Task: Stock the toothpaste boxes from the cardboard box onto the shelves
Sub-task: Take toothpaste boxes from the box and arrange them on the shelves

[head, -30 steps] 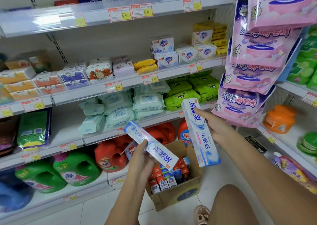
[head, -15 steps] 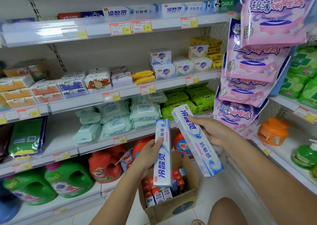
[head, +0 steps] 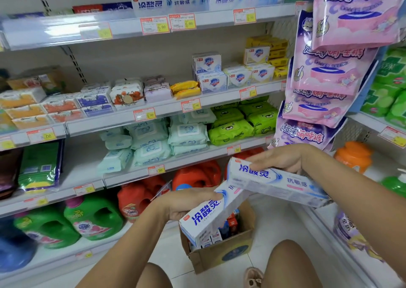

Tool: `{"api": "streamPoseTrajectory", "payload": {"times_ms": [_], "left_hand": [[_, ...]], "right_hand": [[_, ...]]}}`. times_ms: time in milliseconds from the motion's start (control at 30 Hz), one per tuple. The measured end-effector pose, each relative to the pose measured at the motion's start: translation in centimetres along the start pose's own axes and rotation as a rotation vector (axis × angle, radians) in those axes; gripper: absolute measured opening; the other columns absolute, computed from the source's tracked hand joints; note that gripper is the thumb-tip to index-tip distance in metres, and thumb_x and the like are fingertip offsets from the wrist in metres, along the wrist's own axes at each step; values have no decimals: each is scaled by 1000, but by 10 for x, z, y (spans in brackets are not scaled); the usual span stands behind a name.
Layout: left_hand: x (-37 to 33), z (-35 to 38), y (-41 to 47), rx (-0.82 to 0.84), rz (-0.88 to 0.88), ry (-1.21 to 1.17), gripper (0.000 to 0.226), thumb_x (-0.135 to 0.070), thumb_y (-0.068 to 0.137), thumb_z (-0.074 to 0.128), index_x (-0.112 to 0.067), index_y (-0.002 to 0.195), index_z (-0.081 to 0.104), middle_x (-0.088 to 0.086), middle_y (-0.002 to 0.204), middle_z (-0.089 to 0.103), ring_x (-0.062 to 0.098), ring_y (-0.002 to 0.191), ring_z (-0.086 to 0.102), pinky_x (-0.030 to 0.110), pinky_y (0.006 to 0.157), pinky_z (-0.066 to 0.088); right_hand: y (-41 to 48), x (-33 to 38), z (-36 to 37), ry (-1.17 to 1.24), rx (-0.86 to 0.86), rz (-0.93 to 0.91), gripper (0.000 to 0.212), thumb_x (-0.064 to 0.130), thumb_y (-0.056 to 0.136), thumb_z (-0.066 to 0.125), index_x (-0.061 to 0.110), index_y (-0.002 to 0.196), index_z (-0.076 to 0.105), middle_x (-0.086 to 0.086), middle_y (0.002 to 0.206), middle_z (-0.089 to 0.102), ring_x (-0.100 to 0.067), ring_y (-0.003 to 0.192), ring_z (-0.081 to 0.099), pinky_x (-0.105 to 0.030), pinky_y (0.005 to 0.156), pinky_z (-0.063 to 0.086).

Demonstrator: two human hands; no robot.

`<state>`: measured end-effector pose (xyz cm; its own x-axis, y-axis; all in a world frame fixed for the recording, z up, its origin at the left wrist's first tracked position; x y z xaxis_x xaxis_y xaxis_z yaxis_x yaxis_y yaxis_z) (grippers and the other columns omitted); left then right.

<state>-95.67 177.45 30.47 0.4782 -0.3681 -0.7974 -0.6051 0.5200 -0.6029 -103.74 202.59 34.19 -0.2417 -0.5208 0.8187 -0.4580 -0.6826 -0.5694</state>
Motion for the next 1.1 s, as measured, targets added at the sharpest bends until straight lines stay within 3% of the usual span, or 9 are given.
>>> {"api": "streamPoseTrajectory", "payload": {"times_ms": [167,333,467,533,633,800,933,1033,1100], "left_hand": [[10,-3,0,42,-34,-73,61,-37,67,71,-9,118,54,2,79,72,8,62,69,19,54,55],[21,-21,-8,173,100,-522,58,-20,58,88,-5,111,69,20,105,69,33,90,70,36,68,60],[28,-35,7,-98,196,-791,79,-14,43,95,-4,115,63,26,115,64,38,89,69,40,65,61],[22,-37,20,-285,245,-921,60,-16,63,82,-2,116,59,25,107,67,35,82,71,41,64,60],[9,-48,42,-478,343,-1057,22,-17,88,59,-4,105,57,20,89,72,30,72,72,38,57,60],[-19,-82,68,-618,366,-889,24,-21,96,51,-3,111,55,16,95,72,23,79,71,28,55,59],[-43,-106,86,-633,393,-668,27,-24,98,49,-17,124,52,15,110,68,25,93,69,28,60,59],[-69,-114,98,-588,397,-562,26,-24,98,48,-25,122,56,9,104,72,23,92,71,32,66,60],[-90,-116,104,-558,390,-510,25,-25,98,48,-25,122,57,6,102,73,22,93,71,34,69,60]], "right_hand": [[6,-21,-1,15,17,39,79,56,51,87,25,119,62,-5,117,67,-15,95,67,-29,83,53],[1,-29,-13,78,-98,-4,84,61,49,85,21,119,63,-14,130,59,-25,106,59,-35,91,49],[3,-25,-27,118,-213,16,75,58,66,76,19,128,57,-9,125,63,-23,103,62,-31,82,52],[12,-20,-32,144,-272,13,45,40,92,56,17,131,54,-4,113,68,-15,90,67,-26,73,56],[23,-7,-43,134,-310,-21,27,30,97,44,24,120,59,2,100,72,-10,80,69,-23,66,56],[26,24,-95,82,-451,-87,36,45,82,53,28,112,63,3,104,73,-14,86,69,-28,76,56],[44,60,-130,-87,-454,-70,25,43,89,49,29,96,68,9,85,74,-6,71,69,-18,59,53],[67,88,-139,-251,-353,-27,25,51,82,50,36,96,65,22,85,72,5,77,67,-10,71,51],[77,104,-141,-260,-287,-10,33,54,76,52,34,98,67,17,93,73,-1,86,69,-18,83,51]]}}
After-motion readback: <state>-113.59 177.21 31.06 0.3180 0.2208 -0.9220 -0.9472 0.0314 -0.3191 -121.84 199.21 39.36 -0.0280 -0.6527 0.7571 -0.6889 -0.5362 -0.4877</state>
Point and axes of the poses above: each hand's wrist, its own y-axis towards the middle knuckle, its own z-axis out of the palm, x = y × z, the point moved 1 cm from there along y, towards the middle knuckle
